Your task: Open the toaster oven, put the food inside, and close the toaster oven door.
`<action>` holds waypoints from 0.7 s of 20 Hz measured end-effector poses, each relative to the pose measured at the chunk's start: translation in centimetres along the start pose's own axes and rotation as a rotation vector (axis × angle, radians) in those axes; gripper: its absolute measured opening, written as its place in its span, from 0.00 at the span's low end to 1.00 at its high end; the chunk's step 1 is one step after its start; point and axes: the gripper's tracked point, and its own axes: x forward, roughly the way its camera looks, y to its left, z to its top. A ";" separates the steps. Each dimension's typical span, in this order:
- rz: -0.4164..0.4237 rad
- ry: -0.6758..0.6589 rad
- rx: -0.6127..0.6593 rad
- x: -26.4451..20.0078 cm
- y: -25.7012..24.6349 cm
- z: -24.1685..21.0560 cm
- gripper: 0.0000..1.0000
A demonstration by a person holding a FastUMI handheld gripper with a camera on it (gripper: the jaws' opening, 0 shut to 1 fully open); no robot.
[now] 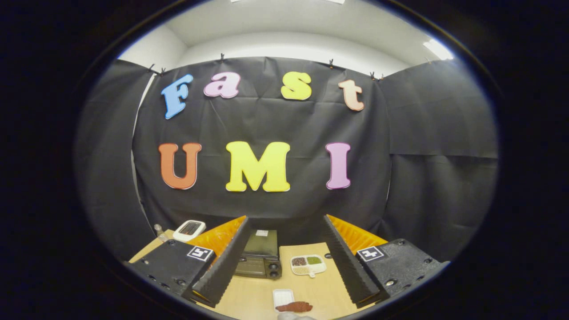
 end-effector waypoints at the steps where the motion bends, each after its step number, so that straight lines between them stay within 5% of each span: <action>1: 0.003 0.003 -0.008 0.7 1.0 -0.6 1.00; 14: 0.141 0.117 -0.005 12.9 17.7 -14.9 1.00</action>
